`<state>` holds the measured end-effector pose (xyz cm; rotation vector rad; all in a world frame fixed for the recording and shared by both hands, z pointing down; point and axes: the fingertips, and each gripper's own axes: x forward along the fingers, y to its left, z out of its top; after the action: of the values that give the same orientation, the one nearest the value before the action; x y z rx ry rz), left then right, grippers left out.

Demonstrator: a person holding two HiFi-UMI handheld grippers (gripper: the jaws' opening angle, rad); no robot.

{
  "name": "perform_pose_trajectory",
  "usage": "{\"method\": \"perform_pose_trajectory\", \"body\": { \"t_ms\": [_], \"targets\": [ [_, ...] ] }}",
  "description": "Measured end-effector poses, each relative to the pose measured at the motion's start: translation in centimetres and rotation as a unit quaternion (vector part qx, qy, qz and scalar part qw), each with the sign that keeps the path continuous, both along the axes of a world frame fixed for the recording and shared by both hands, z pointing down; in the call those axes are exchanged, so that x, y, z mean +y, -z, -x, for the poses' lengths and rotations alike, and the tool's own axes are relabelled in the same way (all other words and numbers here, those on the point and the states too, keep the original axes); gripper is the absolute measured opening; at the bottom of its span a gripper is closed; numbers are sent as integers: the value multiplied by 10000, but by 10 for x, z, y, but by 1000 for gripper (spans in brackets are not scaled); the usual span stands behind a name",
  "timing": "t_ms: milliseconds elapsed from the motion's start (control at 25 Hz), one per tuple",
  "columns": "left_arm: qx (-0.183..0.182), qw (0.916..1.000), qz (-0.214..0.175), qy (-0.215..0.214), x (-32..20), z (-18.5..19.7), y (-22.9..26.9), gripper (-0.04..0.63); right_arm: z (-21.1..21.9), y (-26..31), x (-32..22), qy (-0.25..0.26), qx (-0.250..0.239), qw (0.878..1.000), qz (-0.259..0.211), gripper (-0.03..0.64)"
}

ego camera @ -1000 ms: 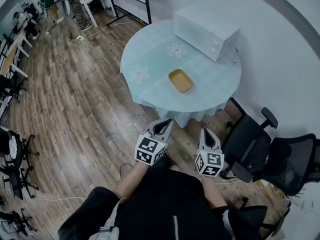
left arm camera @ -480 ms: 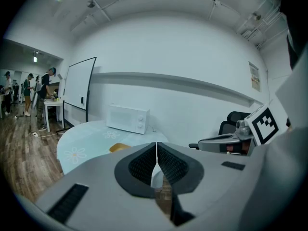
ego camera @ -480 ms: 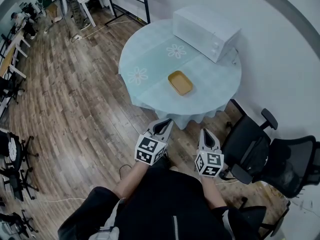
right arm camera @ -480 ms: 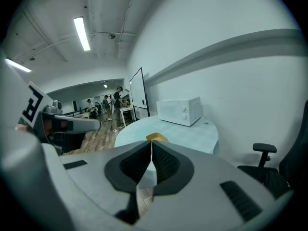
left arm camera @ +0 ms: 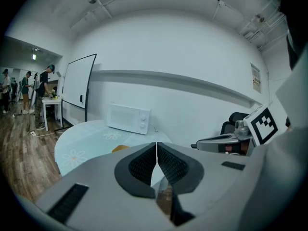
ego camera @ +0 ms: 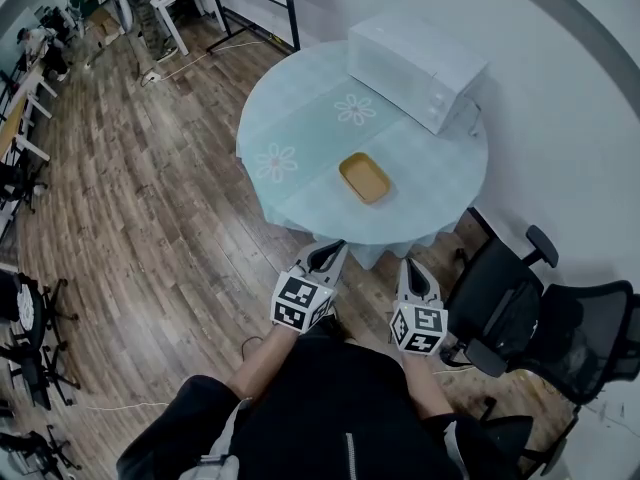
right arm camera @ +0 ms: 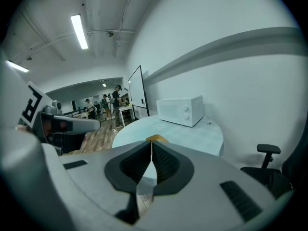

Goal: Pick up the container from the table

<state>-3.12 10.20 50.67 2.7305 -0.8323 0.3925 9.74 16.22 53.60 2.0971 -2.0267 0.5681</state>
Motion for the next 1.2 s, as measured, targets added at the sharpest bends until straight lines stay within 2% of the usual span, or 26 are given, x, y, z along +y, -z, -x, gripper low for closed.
{"method": "perform_pose_trajectory", "body": {
  "t_ms": [320,760,1200],
  "targets": [
    [54,9999,65,-68,-29,12,-4,18,12,-2,-27,-74,29,10000,56,26],
    [59,9998,93,-190,-43,24,-11,18,21,-8,-40,-224,14,9997,76,26],
    [65,9993,145,-333,-53,16,-16,18,20,-10,-50,-303,21,9995,113,26]
  ]
}}
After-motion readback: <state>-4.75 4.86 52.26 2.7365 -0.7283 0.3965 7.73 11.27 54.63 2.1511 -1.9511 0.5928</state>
